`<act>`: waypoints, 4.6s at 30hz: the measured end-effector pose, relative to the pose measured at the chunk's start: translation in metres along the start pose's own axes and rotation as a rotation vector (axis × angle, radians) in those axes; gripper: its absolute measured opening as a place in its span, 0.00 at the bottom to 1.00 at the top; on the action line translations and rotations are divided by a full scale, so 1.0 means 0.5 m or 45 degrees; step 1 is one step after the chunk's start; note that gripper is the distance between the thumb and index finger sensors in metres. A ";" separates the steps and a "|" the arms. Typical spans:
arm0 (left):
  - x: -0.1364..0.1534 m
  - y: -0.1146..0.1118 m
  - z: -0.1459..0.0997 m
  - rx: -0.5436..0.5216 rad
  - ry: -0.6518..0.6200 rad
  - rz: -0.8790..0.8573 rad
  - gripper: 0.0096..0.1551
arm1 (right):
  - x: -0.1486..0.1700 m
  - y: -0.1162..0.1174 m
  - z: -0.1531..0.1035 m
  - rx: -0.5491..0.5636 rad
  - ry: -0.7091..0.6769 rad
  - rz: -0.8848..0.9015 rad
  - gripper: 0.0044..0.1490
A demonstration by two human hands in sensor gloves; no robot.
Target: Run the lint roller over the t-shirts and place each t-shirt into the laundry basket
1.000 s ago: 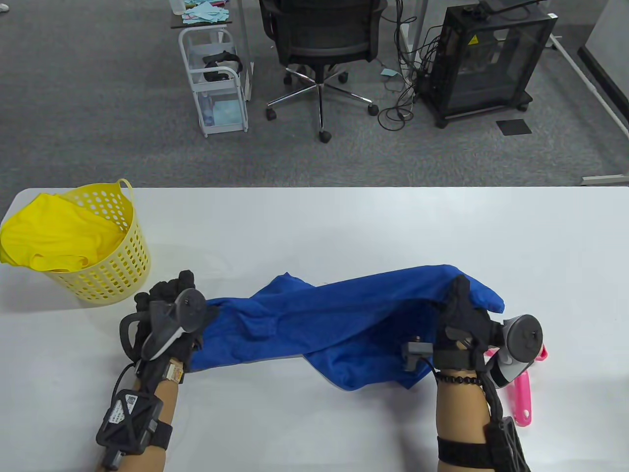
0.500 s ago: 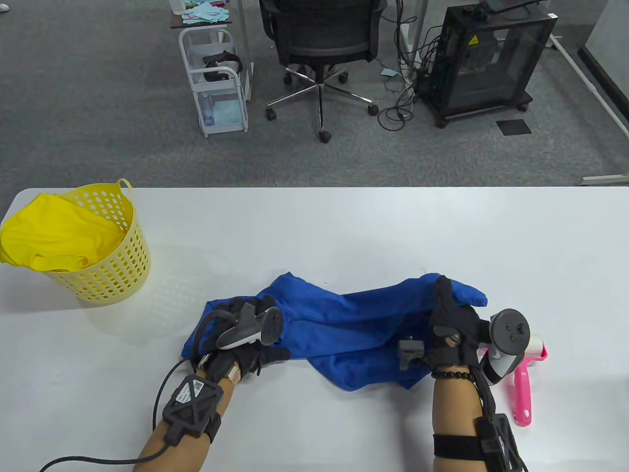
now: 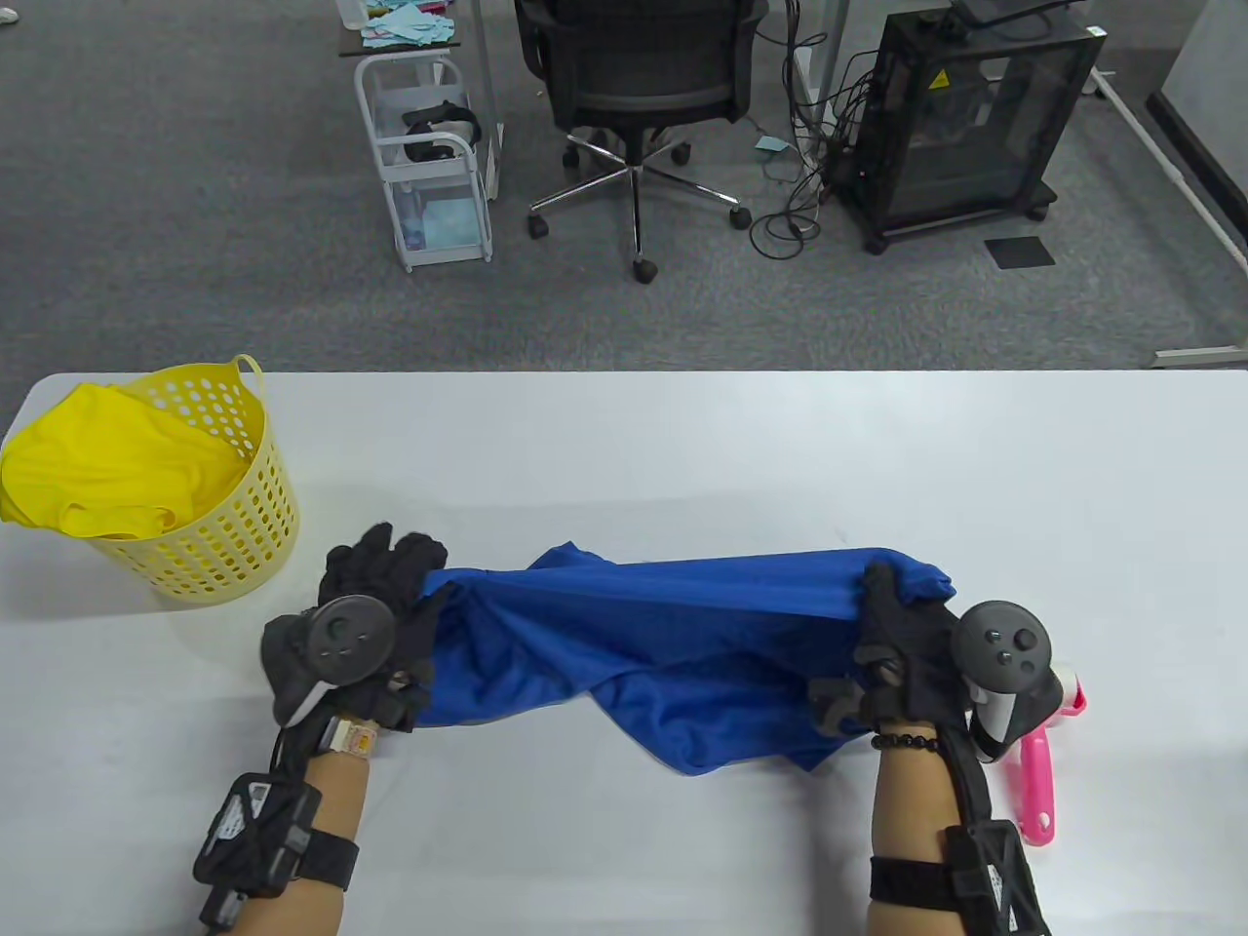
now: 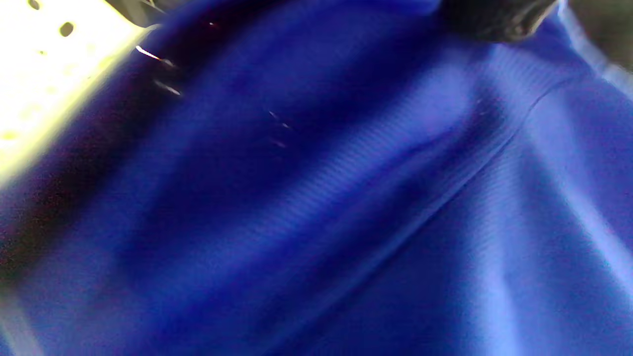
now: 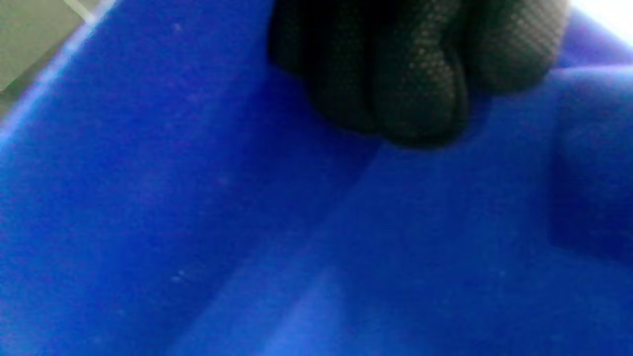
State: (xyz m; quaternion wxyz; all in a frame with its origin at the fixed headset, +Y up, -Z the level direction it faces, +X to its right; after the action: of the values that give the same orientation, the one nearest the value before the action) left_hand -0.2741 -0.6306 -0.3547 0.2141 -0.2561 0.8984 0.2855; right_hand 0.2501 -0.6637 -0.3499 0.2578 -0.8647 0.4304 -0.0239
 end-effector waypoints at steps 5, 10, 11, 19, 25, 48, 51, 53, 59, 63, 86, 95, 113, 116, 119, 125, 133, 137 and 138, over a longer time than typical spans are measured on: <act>-0.048 0.133 -0.002 -0.384 -0.129 -0.321 0.22 | -0.129 -0.040 -0.013 0.078 -0.295 -0.131 0.28; -0.058 0.030 0.006 0.113 -0.183 -0.065 0.23 | -0.103 0.066 -0.042 -0.441 -0.147 -0.569 0.29; -0.053 -0.008 0.002 0.264 -0.165 -0.006 0.23 | -0.085 0.089 -0.048 -0.549 -0.100 -0.590 0.28; 0.005 -0.304 -0.106 1.365 -0.014 0.198 0.26 | 0.066 0.273 -0.113 -1.249 0.187 -0.526 0.26; -0.007 -0.351 -0.124 1.484 0.029 0.061 0.32 | 0.026 0.308 -0.130 -1.235 -0.104 -0.643 0.25; -0.099 -0.046 0.260 0.272 0.024 0.948 0.22 | -0.251 0.104 0.176 -0.058 -0.301 -0.615 0.23; -0.094 -0.012 0.255 0.150 0.018 0.813 0.21 | -0.224 0.066 0.167 0.159 -0.265 -0.417 0.24; -0.092 -0.014 0.232 0.180 -0.065 0.858 0.20 | -0.184 0.059 0.154 0.115 -0.234 -0.435 0.24; -0.074 -0.061 0.094 0.450 -0.302 0.844 0.20 | -0.006 0.063 0.075 -0.251 0.097 -0.210 0.24; -0.096 -0.124 -0.035 0.813 -0.500 0.757 0.20 | 0.062 0.086 -0.018 -0.704 0.152 -0.590 0.25; 0.010 -0.297 -0.131 1.352 -0.018 0.636 0.52 | 0.019 0.289 -0.134 -1.108 -0.006 -0.886 0.47; 0.039 -0.246 -0.138 1.395 0.013 0.593 0.35 | 0.046 0.248 -0.128 -1.218 0.055 -0.943 0.33; 0.222 -0.279 -0.019 0.849 0.793 0.274 0.45 | 0.021 0.316 -0.193 -1.391 -0.080 -1.159 0.54; 0.194 -0.294 0.013 0.753 0.718 0.288 0.25 | 0.020 0.319 -0.194 -1.394 -0.088 -1.162 0.54; 0.095 -0.280 0.062 0.481 0.293 0.165 0.23 | 0.019 0.319 -0.194 -1.400 -0.098 -1.164 0.54; -0.270 -0.338 -0.041 1.158 -0.912 0.030 0.23 | 0.022 0.318 -0.192 -1.408 -0.102 -1.141 0.53; -0.229 -0.337 -0.063 1.377 -0.565 0.250 0.30 | 0.024 0.316 -0.191 -1.418 -0.099 -1.137 0.49; -0.147 -0.311 0.012 0.949 -0.158 0.273 0.32 | 0.024 0.316 -0.191 -1.419 -0.097 -1.136 0.48; -0.138 -0.318 0.016 0.891 -0.130 0.305 0.36 | 0.024 0.316 -0.191 -1.419 -0.098 -1.137 0.48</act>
State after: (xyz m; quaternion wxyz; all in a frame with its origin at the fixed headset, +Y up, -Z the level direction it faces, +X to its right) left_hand -0.1259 -0.7143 -0.3880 0.2984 -0.0460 0.9533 -0.0035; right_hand 0.1168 -0.7918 -0.3432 -0.2416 -0.9617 -0.0261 0.1268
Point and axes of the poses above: the tracker on the back of each hand, its own x axis roughly to the little-finger side, its own z axis roughly from the wrist to the fingertips, y = z × x, the point moved 5 cm from there along z, roughly from the wrist to the fingertips, and after that the axes turned 14 degrees about -y, right-handed, at the moved point
